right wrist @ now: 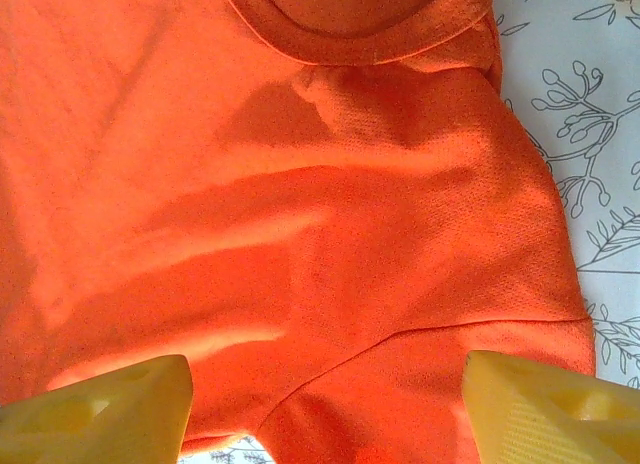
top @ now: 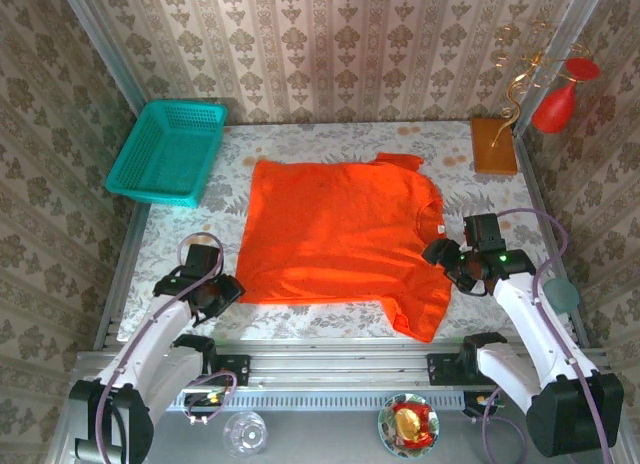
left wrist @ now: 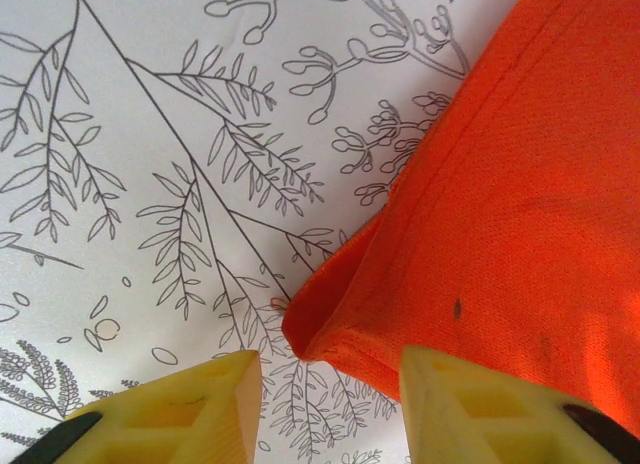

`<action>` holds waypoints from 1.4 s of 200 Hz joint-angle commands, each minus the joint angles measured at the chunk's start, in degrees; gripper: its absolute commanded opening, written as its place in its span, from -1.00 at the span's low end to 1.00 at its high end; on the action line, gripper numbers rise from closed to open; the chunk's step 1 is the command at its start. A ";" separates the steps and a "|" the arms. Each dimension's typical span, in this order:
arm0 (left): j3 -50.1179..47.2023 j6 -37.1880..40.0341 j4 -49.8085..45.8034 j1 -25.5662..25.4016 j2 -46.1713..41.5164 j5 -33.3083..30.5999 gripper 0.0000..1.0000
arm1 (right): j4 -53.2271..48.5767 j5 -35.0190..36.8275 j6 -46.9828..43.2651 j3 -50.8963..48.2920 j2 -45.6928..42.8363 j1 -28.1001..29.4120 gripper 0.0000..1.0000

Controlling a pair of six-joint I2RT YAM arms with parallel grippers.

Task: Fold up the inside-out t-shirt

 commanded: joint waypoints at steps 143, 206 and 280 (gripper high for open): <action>-2.25 -0.55 4.91 -0.50 7.02 0.62 -0.85 | -10.19 6.75 11.24 -4.22 -4.27 10.46 0.39; -1.38 0.50 4.83 -0.38 6.84 0.54 -1.00 | -11.73 10.69 26.06 -11.31 -5.42 19.84 0.23; -1.08 0.80 3.77 0.01 6.04 0.01 -1.00 | -10.07 10.91 38.36 -15.72 -6.60 22.44 0.02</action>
